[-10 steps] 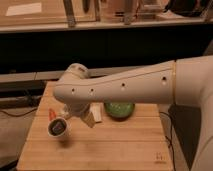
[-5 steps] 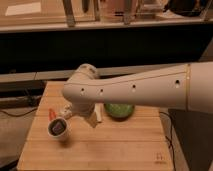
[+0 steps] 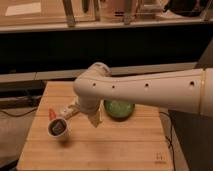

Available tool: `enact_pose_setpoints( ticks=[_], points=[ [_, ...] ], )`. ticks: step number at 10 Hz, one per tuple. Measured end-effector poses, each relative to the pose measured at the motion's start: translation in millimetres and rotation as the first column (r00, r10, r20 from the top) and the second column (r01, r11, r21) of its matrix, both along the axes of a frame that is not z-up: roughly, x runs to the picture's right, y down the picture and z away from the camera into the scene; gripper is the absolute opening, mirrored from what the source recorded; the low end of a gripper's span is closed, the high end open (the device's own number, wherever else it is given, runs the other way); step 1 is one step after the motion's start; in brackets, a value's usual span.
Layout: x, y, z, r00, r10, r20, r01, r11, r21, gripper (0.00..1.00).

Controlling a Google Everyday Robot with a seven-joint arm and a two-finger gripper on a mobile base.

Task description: Place the eraser in the ceramic cup

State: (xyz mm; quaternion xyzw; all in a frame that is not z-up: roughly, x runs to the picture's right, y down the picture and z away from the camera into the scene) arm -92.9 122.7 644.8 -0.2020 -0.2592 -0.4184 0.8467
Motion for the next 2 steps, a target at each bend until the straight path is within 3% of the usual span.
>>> enact_pose_setpoints(
  ticks=[2],
  points=[
    [1.8,0.2,4.0,1.0,0.02,0.022,-0.02,0.9996,-0.02,0.8]
  ],
)
